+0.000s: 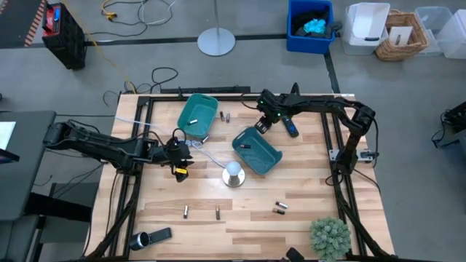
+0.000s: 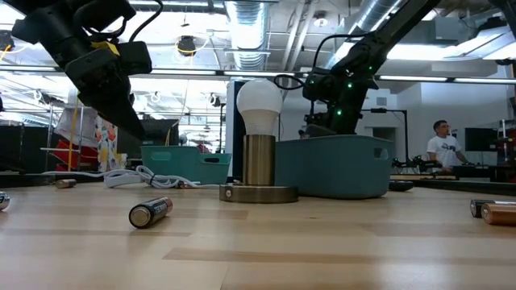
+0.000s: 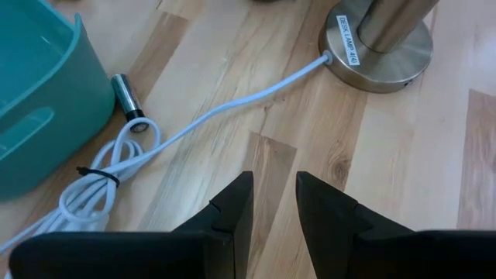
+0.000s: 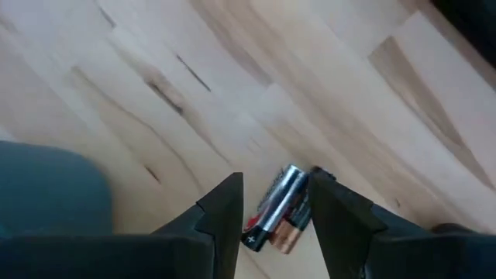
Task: Sort batteries
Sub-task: Put the silver battery into the green bin
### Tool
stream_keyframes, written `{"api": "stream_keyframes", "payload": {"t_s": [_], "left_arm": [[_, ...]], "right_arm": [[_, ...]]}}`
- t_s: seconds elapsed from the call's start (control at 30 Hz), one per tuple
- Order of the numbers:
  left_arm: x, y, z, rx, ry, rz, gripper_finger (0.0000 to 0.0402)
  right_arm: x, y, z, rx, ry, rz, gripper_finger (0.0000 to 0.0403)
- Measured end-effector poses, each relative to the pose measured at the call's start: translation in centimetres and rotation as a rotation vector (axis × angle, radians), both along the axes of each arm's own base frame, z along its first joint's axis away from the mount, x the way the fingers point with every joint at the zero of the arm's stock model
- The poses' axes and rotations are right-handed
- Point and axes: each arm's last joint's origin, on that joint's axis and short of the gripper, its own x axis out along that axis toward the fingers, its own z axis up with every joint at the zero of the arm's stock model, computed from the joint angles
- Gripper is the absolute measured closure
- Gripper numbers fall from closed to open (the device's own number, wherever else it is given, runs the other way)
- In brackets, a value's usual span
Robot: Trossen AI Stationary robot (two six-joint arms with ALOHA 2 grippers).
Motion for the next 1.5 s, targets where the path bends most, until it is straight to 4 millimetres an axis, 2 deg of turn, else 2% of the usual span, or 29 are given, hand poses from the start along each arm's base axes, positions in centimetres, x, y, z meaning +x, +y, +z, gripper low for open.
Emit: {"api": "stream_keyframes", "payload": {"t_s": [0.2, 0.4, 0.57, 1.07, 1.5], "left_arm": [[0.0, 0.0, 0.0, 0.0, 0.0, 0.0, 0.0308], [0.0, 0.0, 0.0, 0.0, 0.0, 0.0, 0.0308], [0.0, 0.0, 0.0, -0.001, 0.0, 0.0, 0.0308], [0.0, 0.0, 0.0, -0.002, -0.001, 0.002, 0.0308], [0.0, 0.0, 0.0, -0.003, -0.002, 0.002, 0.0308]], "right_arm": [[-0.2, 0.0, -0.3, 0.002, -0.002, -0.007, 0.0236], [-0.9, 0.2, -1.7, -0.001, 0.0, -0.026, 0.0237], [-0.3, 0.6, -1.6, -0.017, -0.022, -0.006, 0.0237], [-0.4, 0.7, -1.6, -0.02, -0.011, -0.008, 0.023], [0.7, 1.7, -1.5, -0.042, -0.041, 0.04, 0.0228]]}}
